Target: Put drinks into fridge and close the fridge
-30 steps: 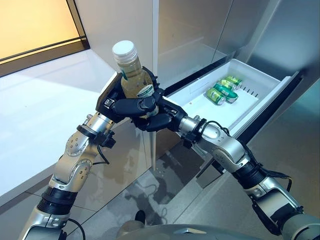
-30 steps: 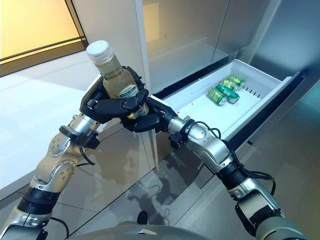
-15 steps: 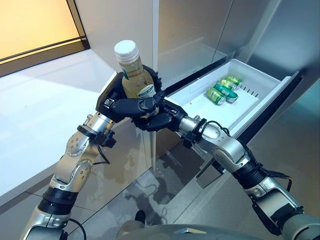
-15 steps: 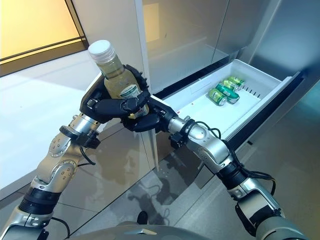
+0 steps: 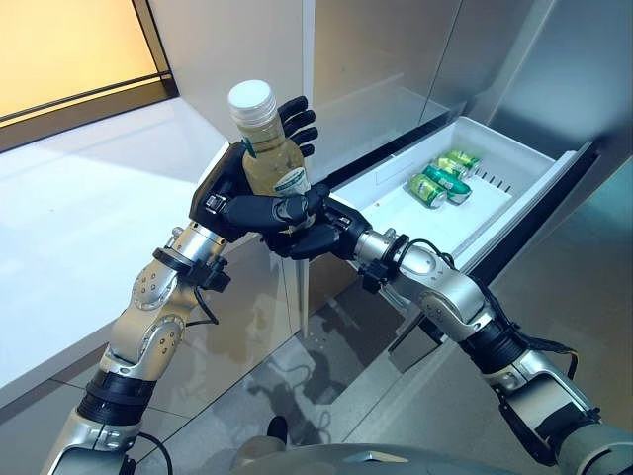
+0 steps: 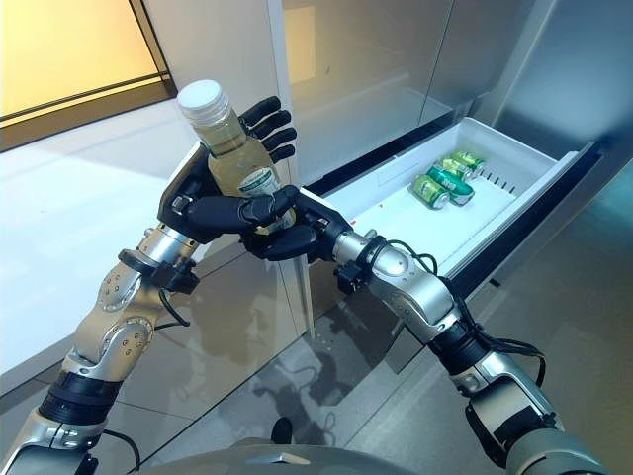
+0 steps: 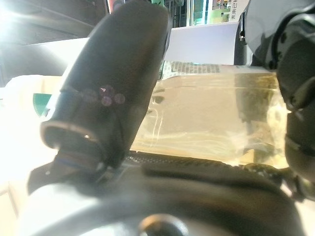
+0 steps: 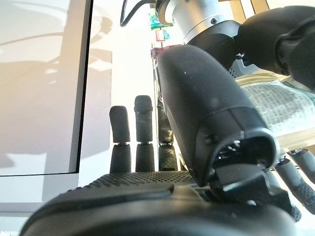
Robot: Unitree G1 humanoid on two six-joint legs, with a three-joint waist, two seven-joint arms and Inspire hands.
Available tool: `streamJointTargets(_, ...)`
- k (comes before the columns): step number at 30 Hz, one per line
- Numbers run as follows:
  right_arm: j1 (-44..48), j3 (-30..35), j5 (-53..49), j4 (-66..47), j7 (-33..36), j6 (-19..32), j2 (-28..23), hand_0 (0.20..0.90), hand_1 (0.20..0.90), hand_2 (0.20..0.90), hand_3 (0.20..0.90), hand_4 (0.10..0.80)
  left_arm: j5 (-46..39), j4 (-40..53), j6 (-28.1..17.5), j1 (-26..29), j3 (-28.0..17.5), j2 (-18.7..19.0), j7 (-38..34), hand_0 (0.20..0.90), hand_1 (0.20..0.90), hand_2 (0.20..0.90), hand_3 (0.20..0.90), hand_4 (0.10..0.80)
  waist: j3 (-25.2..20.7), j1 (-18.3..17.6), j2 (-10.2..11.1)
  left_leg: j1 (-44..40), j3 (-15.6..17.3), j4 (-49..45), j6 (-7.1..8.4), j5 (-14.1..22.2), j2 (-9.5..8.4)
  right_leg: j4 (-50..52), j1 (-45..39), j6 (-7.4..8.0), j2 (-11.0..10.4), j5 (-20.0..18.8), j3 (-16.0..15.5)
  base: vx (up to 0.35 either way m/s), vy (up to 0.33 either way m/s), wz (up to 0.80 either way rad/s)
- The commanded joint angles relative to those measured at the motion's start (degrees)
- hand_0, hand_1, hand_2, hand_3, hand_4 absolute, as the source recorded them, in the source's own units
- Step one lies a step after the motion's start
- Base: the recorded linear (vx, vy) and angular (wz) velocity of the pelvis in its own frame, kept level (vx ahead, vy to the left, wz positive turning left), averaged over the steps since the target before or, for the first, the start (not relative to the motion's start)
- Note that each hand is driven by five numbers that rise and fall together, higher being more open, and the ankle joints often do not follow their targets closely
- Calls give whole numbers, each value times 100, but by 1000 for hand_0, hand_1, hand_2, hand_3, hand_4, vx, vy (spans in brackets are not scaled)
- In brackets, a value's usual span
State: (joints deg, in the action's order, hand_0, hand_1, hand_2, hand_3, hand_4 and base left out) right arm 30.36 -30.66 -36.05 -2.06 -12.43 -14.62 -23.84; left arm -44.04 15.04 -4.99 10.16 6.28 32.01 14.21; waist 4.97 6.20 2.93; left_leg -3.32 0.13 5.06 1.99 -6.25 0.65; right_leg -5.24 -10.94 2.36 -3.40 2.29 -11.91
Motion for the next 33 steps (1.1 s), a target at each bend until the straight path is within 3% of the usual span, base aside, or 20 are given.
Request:
streamJointTargets(1,913,578,-380,-380,-23,924,345,300,300,300,200,100,279,193,-691,766,-426,41,-134,900,900,900,900,800,-673,-9,-60,-333,-204,-6,-281,881,-332,28,313,105,117,-190,174,0,0,0)
streamJointTargets(14,804,1095,-382,-845,-3,1010,-63,300,300,300,200,100,228,-211,-774,33,-1180,117,-53,900,900,900,900,800,-679,35,-63,-309,-222,-6,-272,868,-333,24,330,107,118,-195,180,-13,5,0)
streamJointTargets(25,708,1442,-421,-1242,-73,1113,-329,300,300,300,200,100,283,-493,-850,-374,-1519,72,94,900,900,900,900,800,-697,35,-57,-263,-229,-6,-265,857,-347,24,379,116,120,-215,191,-38,14,2)
streamJointTargets(31,536,1658,-386,-1592,-202,1102,-458,300,300,300,200,100,-601,-475,-687,-585,-1671,-48,772,900,900,900,900,800,-691,5,-60,-228,-176,-6,-270,808,-347,24,422,114,111,-268,200,-49,23,1)
streamJointTargets(33,436,1772,-349,-1739,-273,1067,-490,300,300,300,200,100,-1502,-447,-347,-678,-1694,-223,1415,900,900,900,900,800,-687,-25,-61,-230,-140,-6,-263,817,-336,24,430,117,107,-278,205,-34,28,0)
